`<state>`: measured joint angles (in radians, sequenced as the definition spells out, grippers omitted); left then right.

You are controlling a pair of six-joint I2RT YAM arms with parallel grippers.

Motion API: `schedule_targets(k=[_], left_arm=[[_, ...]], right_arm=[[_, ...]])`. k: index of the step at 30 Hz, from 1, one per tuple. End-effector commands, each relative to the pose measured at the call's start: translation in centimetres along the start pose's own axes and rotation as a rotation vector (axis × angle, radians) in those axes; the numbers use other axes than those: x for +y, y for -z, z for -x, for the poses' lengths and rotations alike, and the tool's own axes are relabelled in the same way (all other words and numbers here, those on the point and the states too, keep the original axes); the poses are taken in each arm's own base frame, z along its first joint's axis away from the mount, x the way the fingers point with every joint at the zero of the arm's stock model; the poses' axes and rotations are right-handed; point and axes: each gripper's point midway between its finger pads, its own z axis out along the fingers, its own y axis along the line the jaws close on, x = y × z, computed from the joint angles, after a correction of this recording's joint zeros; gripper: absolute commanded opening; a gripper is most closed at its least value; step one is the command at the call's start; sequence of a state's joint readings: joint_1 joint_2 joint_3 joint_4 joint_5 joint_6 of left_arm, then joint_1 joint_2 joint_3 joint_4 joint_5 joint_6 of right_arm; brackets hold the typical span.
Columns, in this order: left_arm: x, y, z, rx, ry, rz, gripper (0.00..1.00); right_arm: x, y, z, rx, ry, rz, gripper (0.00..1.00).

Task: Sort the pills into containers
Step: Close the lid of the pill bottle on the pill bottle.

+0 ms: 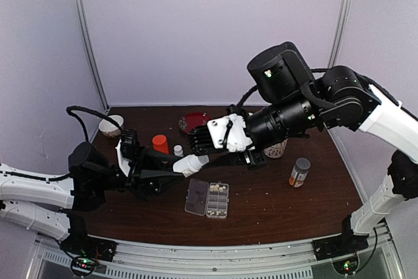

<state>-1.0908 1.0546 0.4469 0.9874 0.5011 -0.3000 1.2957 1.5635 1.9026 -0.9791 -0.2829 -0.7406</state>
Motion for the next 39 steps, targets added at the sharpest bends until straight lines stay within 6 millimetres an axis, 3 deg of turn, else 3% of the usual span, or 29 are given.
schedule_targets(k=[1, 5, 13, 18, 21, 27, 33, 39], left_arm=[[0.0, -0.8, 4.6, -0.13, 0.04, -0.011, 0.0], [-0.8, -1.3, 5.4, -0.147, 0.084, -0.073, 0.0], [-2.2, -3.8, 5.9, -0.056, 0.187, -0.232, 0.0], [-1.7, -3.8, 5.5, -0.016, 0.167, -0.185, 0.0], [-0.9, -3.7, 5.0, 0.058, 0.115, -0.116, 0.0], [1.3, -2.1, 4.7, 0.155, -0.136, 0.064, 0.0], [2.9, -1.0, 4.9, 0.235, -0.439, 0.154, 0.0], [3.9, -0.9, 4.8, 0.304, -0.646, 0.171, 0.0]], right_arm=[[1.6, -3.3, 0.1, -0.069, 0.173, 0.009, 0.11], [1.8, -2.6, 1.6, -0.198, 0.226, -0.044, 0.1], [2.5, -2.7, 0.7, -0.211, 0.421, -0.116, 0.08], [2.7, -2.4, 1.3, -0.262, 0.361, -0.119, 0.08], [2.6, -2.9, 1.4, -0.242, 0.231, -0.067, 0.08], [0.9, -3.2, 1.9, -0.266, -0.199, -0.088, 0.07], [1.5, -2.6, 2.9, -0.375, -0.566, -0.017, 0.0], [0.3, -2.1, 1.6, -0.384, -0.976, -0.052, 0.04]])
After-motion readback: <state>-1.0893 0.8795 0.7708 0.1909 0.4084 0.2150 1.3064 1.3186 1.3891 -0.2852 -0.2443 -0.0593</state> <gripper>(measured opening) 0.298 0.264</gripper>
